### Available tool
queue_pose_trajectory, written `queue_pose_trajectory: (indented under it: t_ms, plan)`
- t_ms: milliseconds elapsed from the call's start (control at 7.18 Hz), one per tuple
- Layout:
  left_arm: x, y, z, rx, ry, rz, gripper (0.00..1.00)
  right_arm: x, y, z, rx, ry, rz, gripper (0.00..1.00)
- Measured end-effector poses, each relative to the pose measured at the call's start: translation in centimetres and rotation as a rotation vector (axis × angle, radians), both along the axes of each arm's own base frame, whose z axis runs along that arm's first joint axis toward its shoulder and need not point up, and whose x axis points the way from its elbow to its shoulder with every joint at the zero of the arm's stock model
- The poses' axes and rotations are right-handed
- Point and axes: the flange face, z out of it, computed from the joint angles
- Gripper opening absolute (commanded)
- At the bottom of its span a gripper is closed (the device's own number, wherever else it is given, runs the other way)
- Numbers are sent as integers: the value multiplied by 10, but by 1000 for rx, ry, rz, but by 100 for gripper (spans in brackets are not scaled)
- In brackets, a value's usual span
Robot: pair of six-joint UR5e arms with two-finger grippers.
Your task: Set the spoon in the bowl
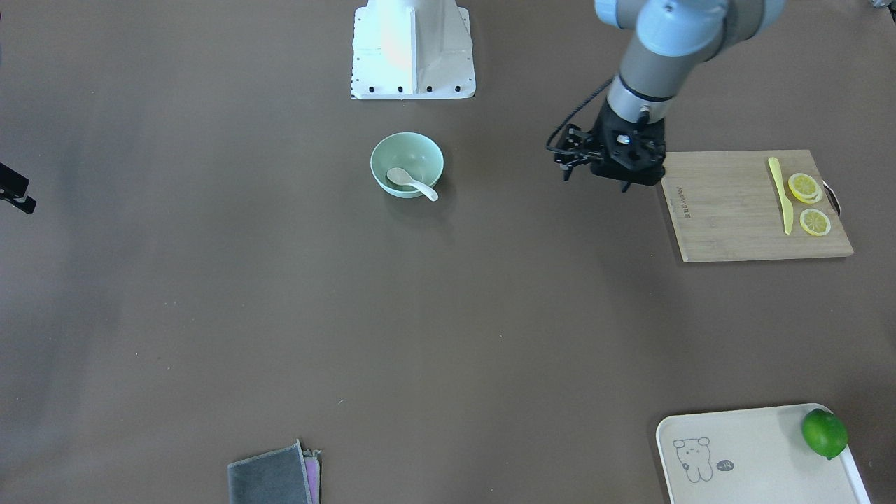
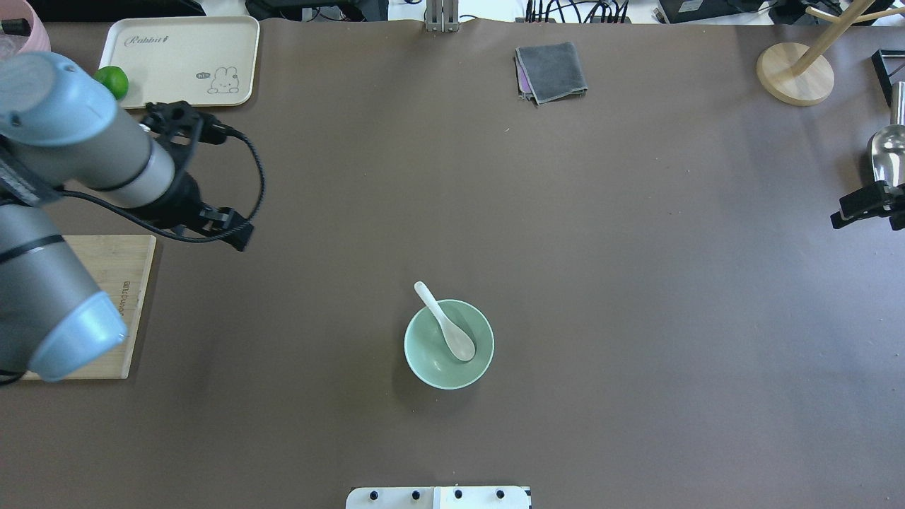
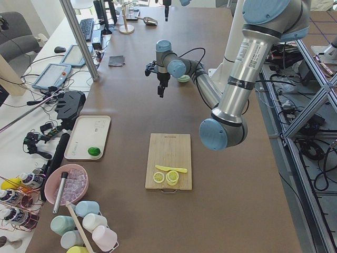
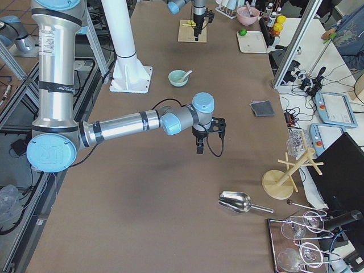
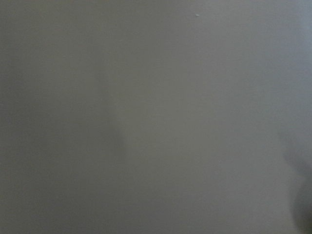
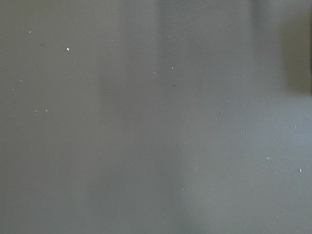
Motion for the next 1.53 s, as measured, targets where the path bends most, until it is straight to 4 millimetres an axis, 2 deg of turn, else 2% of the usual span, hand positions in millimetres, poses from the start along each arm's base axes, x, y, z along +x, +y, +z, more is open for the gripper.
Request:
queue_pose_trajectory:
  t_ms: [279, 418, 557, 697, 836, 975, 1115, 1533]
  plan:
    - [-123, -17, 86, 54, -16, 94, 98, 14, -3, 3, -22, 0, 26, 100]
    - [-179, -16, 131, 71, -17, 128, 98, 17, -4, 4, -27, 2, 33, 100]
    - [-225, -10, 175, 70, -29, 147, 98, 18, -5, 3, -29, 2, 35, 100]
    - [-258, -6, 212, 38, -42, 130, 98, 19, -6, 3, -29, 2, 36, 100]
    - [-287, -4, 237, 2, -50, 90, 98, 19, -6, 2, -29, 2, 37, 100]
    - [-309, -2, 252, -27, -51, 49, 98, 20, -7, 2, -29, 1, 38, 100]
    - [-322, -1, 260, -51, -53, 22, 98, 21, -7, 4, -29, 2, 38, 100]
    - [-333, 2, 271, -120, -60, -2, 98, 33, -7, 9, -27, 7, 48, 100]
